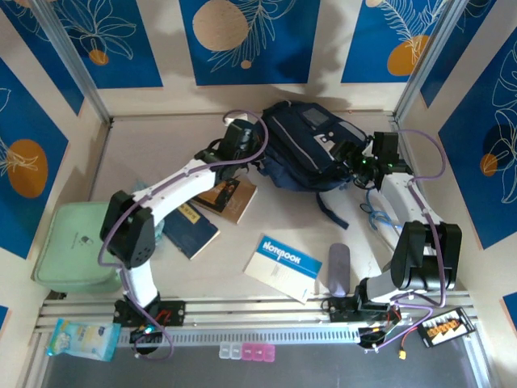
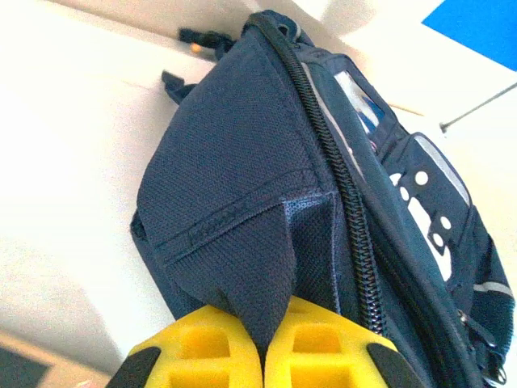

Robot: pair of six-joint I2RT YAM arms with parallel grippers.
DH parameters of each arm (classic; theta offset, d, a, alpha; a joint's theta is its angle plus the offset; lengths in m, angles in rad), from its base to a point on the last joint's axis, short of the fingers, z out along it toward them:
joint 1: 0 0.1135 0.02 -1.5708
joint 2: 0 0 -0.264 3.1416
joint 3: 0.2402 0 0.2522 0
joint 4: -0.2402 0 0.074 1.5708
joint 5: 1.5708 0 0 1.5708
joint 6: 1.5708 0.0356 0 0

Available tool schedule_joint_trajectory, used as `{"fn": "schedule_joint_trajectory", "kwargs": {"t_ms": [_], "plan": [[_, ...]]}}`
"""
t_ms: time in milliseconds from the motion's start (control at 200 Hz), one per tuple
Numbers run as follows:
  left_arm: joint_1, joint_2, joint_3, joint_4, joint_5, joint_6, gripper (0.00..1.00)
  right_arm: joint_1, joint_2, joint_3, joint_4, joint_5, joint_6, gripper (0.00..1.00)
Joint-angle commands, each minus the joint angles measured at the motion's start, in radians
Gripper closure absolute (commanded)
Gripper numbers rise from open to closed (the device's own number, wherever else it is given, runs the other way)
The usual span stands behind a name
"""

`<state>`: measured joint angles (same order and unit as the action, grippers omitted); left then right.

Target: Pack books, pencil case, and school supplies into a backpack

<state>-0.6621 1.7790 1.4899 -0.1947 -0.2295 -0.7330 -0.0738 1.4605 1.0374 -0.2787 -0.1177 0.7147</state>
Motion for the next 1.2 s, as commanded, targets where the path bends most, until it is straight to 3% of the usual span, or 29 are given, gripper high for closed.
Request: {"fn": "schedule_joint_trajectory", "kwargs": {"t_ms": [0,175,205,255,350,465,530,575,745,830,945,1045,1195], "plan": [[0.053,-0.109,-0.08,-0.03,-0.164,0.018,1.0,0.009,0.007,-0.022,0.001,-0.045,-0.006,0.03],[0.123,-0.202,-0.262,-0.067,-0.182,-0.039,1.0,0.021,0.026,-0.051,0.02,-0.087,0.02,0.04],[0.135,-0.21,-0.279,-0.081,-0.183,-0.041,0.96,0.026,0.032,-0.055,0.024,-0.092,0.028,0.04],[0.151,-0.218,-0.303,-0.096,-0.186,-0.038,0.87,0.038,0.042,-0.06,0.033,-0.1,0.042,0.05],[0.179,-0.231,-0.335,-0.12,-0.196,-0.013,0.53,0.054,0.067,-0.069,0.057,-0.123,0.081,0.05],[0.193,-0.264,-0.338,-0.161,-0.197,0.063,0.36,0.067,0.115,-0.066,0.096,-0.172,0.126,0.07],[0.193,-0.291,-0.332,-0.189,-0.172,0.121,0.18,0.075,0.146,-0.048,0.102,-0.195,0.135,0.08],[0.193,-0.307,-0.323,-0.208,-0.127,0.166,0.14,0.083,0.167,-0.03,0.095,-0.201,0.135,0.11],[0.131,-0.309,-0.288,-0.239,0.07,0.206,0.11,0.1,0.258,0.034,0.066,-0.186,0.121,0.25],[0.088,-0.275,-0.289,-0.219,0.162,0.134,0.11,0.1,0.305,0.065,0.072,-0.193,0.104,0.4],[0.045,-0.225,-0.345,-0.109,0.265,-0.005,0.12,0.104,0.353,0.097,0.07,-0.187,0.091,0.47],[0.036,-0.182,-0.398,0.027,0.36,-0.074,0.15,0.113,0.356,0.089,0.061,-0.146,0.07,0.62],[0.041,-0.096,-0.338,-0.012,0.315,-0.03,0.16,0.113,0.332,0.032,0.076,-0.117,0.057,0.87]]}}
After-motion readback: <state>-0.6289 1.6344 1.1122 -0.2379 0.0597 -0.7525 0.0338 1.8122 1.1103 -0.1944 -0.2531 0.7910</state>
